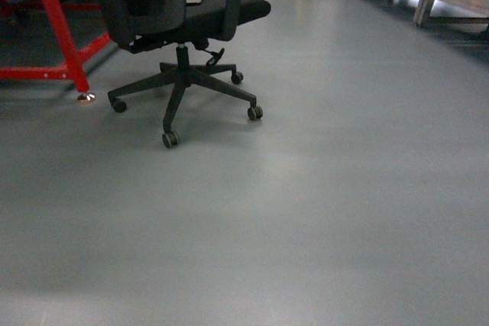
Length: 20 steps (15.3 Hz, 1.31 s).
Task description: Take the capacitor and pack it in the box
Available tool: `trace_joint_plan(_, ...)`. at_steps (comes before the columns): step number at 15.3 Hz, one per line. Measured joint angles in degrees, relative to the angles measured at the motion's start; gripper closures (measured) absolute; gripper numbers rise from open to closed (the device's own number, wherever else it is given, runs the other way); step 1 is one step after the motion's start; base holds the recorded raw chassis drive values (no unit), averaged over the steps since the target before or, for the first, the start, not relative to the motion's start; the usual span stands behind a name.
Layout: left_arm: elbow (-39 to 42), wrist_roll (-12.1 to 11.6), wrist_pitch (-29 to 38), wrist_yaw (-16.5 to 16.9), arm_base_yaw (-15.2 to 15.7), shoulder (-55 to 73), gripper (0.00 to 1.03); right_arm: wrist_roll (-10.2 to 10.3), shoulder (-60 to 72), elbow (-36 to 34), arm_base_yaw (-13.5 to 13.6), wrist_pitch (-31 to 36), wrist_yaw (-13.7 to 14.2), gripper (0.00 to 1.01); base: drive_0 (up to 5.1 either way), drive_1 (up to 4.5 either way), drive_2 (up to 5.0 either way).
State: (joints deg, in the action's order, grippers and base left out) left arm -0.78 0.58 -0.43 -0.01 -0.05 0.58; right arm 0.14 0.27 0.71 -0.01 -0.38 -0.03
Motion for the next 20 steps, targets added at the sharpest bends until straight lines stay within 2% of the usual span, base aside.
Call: trace_joint_plan(20,0.0,0.0,0.02,-0.09,0.0,0.0,0.59,0.0,0.0,0.0,0.0,0.33,0.0,0.03,-4.7,3.52,1.6)
